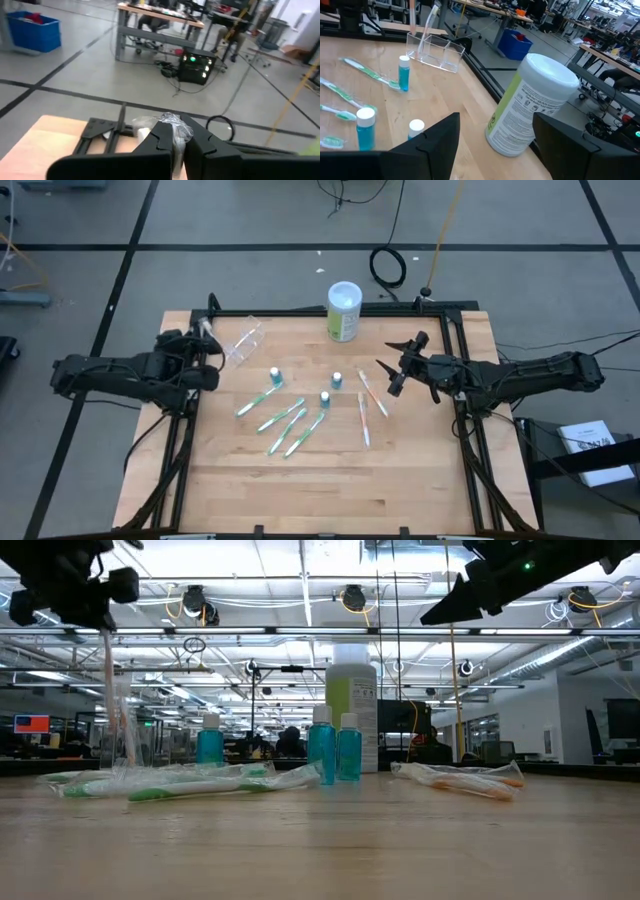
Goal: Pick & Place toothbrushing station
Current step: Put the orange toothbrush into the left section of the transparent organizer
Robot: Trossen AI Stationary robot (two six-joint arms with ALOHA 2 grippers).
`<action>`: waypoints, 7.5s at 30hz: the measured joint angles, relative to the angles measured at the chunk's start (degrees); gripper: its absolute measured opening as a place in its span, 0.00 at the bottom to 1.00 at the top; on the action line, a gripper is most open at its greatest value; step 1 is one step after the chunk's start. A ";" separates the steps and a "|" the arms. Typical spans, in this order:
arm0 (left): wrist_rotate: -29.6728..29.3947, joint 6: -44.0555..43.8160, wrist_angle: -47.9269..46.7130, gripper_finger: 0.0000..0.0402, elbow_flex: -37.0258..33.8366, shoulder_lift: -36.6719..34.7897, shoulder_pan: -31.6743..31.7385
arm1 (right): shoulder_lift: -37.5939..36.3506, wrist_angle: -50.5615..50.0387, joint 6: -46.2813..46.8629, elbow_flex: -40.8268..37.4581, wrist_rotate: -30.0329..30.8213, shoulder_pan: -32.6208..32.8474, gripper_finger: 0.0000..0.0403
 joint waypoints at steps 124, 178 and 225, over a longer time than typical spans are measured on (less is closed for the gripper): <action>53.72 79.25 60.12 0.74 -7.15 -6.79 -1.89 | 35.46 -22.10 36.10 0.04 -14.13 5.70 0.50; 55.66 74.86 62.13 0.74 -17.50 -20.54 -2.52 | 15.83 -9.81 22.93 -5.88 1.90 1.93 0.05; 72.70 94.66 130.36 0.74 -2.38 45.22 -2.50 | 13.88 21.95 3.04 -5.75 -38.78 -0.33 0.04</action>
